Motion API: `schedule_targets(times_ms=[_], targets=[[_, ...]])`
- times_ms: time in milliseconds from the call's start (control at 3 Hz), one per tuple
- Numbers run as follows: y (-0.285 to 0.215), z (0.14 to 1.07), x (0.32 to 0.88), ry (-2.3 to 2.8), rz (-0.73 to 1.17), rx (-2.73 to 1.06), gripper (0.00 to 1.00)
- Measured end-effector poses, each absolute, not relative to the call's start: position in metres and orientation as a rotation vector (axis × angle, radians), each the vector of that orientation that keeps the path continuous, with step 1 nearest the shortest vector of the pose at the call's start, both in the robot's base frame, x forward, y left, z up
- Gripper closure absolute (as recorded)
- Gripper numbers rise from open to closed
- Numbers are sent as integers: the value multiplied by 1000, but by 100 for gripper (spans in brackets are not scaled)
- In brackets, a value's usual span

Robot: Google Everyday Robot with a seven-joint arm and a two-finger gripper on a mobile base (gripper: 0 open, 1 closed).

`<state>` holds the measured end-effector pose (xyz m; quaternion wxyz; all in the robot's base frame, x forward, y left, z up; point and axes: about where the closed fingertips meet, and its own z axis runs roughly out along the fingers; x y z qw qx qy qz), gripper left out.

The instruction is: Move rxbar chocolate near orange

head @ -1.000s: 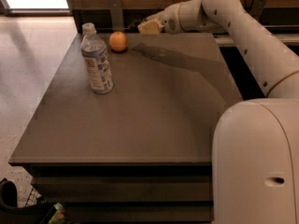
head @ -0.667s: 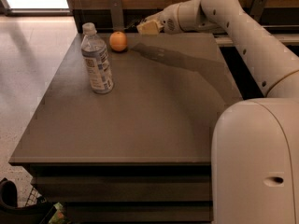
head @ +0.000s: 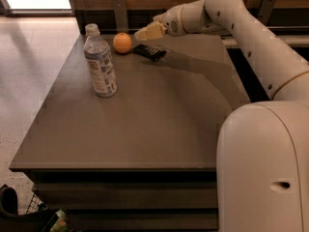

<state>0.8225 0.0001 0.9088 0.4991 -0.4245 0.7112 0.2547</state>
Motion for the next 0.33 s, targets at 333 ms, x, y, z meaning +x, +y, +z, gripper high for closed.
schedule_targets(times_ms=[333], targets=[[1, 908, 823, 1721, 617, -1028, 0]])
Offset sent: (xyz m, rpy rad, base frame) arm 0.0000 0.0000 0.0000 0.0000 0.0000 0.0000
